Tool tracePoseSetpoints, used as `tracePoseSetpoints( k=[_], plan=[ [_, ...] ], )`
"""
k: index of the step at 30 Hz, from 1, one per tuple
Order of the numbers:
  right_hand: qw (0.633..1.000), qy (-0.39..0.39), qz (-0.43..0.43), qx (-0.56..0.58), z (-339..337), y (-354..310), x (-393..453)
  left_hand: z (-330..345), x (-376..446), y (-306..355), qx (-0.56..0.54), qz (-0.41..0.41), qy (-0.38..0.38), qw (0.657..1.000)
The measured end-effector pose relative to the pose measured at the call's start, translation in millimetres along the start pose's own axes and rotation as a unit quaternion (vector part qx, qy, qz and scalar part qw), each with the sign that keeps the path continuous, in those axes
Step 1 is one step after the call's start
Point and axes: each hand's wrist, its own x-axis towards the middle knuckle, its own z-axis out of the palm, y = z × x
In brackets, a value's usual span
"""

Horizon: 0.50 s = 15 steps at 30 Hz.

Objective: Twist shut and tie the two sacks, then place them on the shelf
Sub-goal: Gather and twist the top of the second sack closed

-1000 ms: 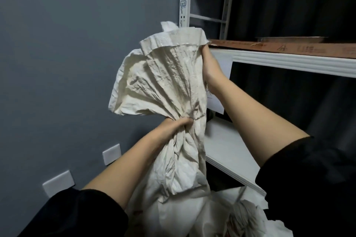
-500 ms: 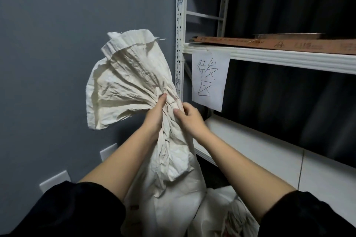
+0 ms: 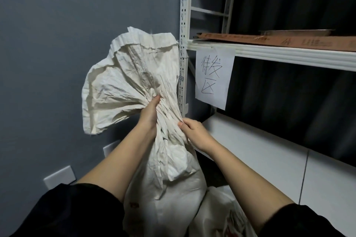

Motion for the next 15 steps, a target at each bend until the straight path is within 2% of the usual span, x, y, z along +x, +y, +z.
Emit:
tracePoseSetpoints(
  k=[2,4,6,7,9,12,14,15],
  plan=[
    [0.999,0.0,0.017,-0.031,-0.3,-0.8,-0.5,0.5,0.0,-2.6,0.005,0.001,-0.013,1.0],
    [0.993,0.013,0.05,0.105,-2.5,-8.4,2.0,2.0,-2.4,-2.7,0.032,0.009,-0.044,0.998],
    [0.954,-0.007,0.081,0.289,-5.5,-18.2,5.7,7.8,-7.9,-3.8,0.078,0.004,-0.075,0.994],
    [0.949,-0.025,0.068,0.306,-5.9,-21.2,6.8,11.0,-10.7,-3.8,0.107,0.003,-0.083,0.991],
    [0.961,-0.067,0.034,0.265,-2.7,-23.6,11.8,16.7,-13.5,-1.2,0.165,-0.002,-0.102,0.981],
    [0.972,-0.074,0.025,0.222,1.3,-28.0,15.4,20.5,-17.0,11.9,0.266,-0.039,-0.163,0.949],
    [0.967,-0.045,0.019,0.248,4.1,-30.8,17.4,22.0,-17.0,22.5,0.366,-0.036,-0.185,0.912],
    [0.964,-0.021,0.015,0.263,5.6,-33.6,17.2,23.8,-16.7,26.3,0.434,-0.024,-0.181,0.882]
  ],
)
